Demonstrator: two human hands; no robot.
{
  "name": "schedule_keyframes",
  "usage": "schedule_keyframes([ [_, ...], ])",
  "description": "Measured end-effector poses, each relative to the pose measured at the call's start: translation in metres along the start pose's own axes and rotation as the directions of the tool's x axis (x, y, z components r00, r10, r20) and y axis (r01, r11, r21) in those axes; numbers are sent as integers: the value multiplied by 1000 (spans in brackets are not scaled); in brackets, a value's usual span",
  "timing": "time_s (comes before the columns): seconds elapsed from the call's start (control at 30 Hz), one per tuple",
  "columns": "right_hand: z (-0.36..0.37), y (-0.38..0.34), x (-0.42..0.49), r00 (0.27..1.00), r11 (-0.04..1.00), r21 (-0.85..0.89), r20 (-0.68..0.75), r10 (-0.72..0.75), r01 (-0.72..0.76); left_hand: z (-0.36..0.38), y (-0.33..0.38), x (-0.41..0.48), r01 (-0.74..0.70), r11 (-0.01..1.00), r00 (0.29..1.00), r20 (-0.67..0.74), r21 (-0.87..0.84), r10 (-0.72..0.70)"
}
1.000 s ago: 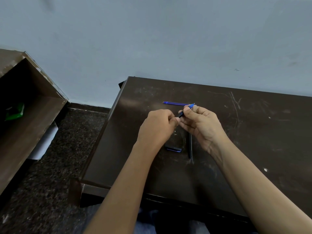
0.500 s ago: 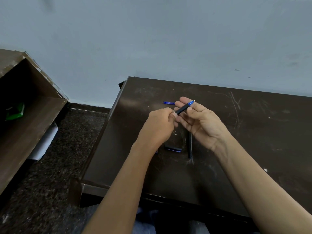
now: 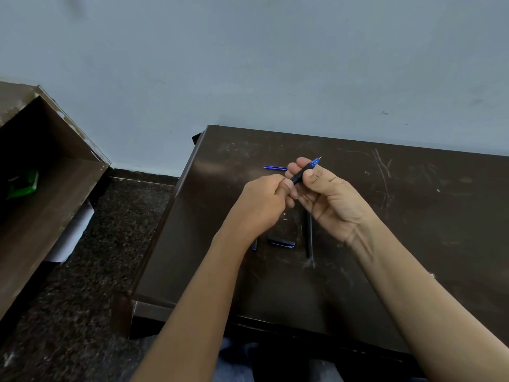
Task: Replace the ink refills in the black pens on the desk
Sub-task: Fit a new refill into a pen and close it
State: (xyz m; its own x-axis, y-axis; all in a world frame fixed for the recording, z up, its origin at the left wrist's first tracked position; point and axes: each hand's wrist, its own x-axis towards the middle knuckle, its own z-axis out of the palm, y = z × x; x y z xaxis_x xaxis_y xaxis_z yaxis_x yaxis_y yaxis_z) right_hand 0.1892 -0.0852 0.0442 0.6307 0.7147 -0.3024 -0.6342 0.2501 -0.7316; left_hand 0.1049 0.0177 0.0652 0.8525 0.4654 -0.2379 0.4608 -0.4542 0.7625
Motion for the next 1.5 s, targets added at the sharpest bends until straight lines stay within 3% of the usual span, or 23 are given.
schedule_keyframes([
  [0.23,-2,8,3,993,991,-92,-63,-101,95,-1,3,1,11,1000,1000,18,-25,-10],
  [0.4,-4,11,3,994,995,-97,-105,-42,32,0,-2,1,3,1000,999,-37,11,-2],
  [0.47,-10,16,5,987,954,-300,-156,-34,-14,0,-9,1,12,997,993,-114,81,-3],
  [0.5,-14,21,7,981,848,-529,-178,-78,-29,-1,-12,1,25,993,988,-153,113,-7],
  [0.53,-19,25,8,978,619,-784,-163,-134,-45,-2,-15,1,38,990,983,-184,134,-13],
  [0.57,-22,32,8,983,303,-951,-109,-150,-60,-2,-16,1,51,988,979,-204,146,-20],
  [0.6,-22,39,7,992,7,-998,-56,-113,-56,-2,-17,1,57,986,976,-216,154,-23],
  [0.63,-21,45,5,998,-205,-978,-25,-52,-36,-2,-17,1,56,986,975,-222,159,-20],
  [0.67,-19,52,2,1000,-330,-944,-9,8,-6,-1,-17,1,50,985,974,-225,163,-12],
  [0.73,-16,63,-1,997,-417,-907,27,68,53,0,-17,1,35,985,974,-229,171,5],
  [0.83,-15,68,-3,997,-368,-926,67,47,79,0,-18,2,32,983,974,-226,183,11],
  [0.97,-20,48,4,988,-115,-993,26,-151,9,-1,-19,2,30,985,974,-225,171,9],
  [1.13,-32,3,4,904,170,-984,-26,-428,53,-1,-18,2,24,980,977,-211,198,19],
  [1.37,-34,-19,0,877,268,-957,-31,-479,112,-2,-17,0,15,980,983,-180,199,22],
  [1.5,-34,-18,1,879,259,-959,-20,-476,118,-1,-17,1,17,979,986,-167,203,17],
])
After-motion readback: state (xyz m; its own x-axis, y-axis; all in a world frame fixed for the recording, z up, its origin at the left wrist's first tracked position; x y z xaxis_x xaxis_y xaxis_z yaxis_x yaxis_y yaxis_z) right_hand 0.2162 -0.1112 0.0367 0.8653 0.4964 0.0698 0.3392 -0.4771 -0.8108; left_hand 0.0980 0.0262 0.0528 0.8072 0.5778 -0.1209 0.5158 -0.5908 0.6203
